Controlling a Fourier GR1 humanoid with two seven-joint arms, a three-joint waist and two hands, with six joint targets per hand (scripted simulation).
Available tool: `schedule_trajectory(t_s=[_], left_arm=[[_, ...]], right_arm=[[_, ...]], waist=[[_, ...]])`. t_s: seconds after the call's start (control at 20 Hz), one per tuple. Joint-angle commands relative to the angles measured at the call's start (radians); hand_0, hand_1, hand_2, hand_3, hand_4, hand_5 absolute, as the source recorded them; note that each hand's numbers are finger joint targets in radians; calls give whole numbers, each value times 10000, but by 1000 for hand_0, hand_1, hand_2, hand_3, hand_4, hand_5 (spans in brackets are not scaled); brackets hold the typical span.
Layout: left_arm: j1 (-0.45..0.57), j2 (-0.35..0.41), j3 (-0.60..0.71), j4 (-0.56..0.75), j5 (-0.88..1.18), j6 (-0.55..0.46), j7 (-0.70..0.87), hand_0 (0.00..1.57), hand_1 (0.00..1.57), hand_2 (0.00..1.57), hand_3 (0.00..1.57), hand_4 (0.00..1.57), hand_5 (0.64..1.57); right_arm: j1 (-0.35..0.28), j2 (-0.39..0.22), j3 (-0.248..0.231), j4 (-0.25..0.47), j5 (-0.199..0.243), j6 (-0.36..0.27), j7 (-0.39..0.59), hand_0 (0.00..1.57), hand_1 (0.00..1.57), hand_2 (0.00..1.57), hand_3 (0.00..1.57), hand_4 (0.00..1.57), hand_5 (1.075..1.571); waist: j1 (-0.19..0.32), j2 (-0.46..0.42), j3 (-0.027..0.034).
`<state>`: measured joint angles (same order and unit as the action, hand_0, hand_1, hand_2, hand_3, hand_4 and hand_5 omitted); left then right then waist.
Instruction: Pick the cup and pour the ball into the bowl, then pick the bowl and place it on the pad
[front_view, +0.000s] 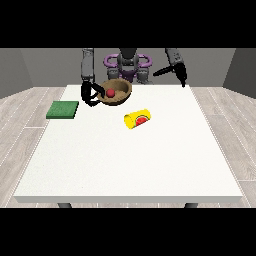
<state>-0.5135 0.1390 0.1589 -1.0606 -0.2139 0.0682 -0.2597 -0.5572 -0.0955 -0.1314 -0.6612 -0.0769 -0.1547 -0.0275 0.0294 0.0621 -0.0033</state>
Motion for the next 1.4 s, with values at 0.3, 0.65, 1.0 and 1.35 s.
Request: schedule_trajectory(t_s=[0.3,0.65,1.0,1.35], left_arm=[[325,-155,-29,-103,-44,492,338,0,0,0,0,0,1570],[452,-266,-122,227,-99,782,-681,0,0,0,0,0,1565],[-261,-755,-863,-1077,-668,1415,-1326,0,0,0,0,0,1565],[-656,-358,-819,-2734,-604,1334,-663,0,0,0,0,0,1563]], right_arm=[[-121,-2009,-801,-505,-857,1642,1647,1571,1571,1571,1571,1062,1565],[91,-2903,-1354,-647,-1400,2709,1345,1571,1571,1571,1571,1062,1560],[-473,-4583,-3089,906,-2543,4129,-270,1571,1571,1571,1441,1024,1562],[-575,-6386,-3525,1901,-2318,5142,-1765,1571,1571,1571,351,1024,1569]], waist=[[-437,-392,35],[-503,340,33],[272,2842,54],[384,4261,62]])
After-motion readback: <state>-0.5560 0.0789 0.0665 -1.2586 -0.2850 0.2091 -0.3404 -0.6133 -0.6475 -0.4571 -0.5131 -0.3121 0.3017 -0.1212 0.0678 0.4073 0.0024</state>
